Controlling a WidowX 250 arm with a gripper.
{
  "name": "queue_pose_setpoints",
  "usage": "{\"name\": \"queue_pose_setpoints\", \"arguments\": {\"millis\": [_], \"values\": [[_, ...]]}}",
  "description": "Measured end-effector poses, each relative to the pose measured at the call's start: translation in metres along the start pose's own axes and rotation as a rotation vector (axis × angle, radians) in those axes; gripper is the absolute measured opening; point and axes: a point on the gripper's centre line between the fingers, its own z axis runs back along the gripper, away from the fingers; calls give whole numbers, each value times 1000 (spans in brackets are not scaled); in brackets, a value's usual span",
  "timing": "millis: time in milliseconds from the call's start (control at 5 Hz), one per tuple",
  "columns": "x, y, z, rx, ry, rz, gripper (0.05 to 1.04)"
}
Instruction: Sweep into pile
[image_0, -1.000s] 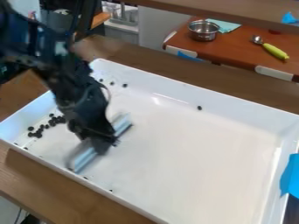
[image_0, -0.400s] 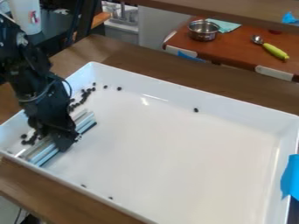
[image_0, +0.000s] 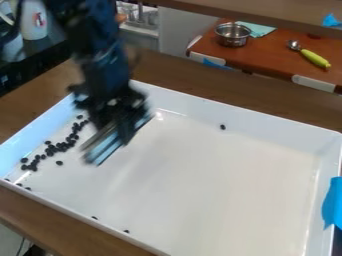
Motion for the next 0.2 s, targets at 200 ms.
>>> {"name": "queue_pose_setpoints", "arguments": {"millis": [200], "values": [[-2,-46,1,-34,34,-11,379]]}}
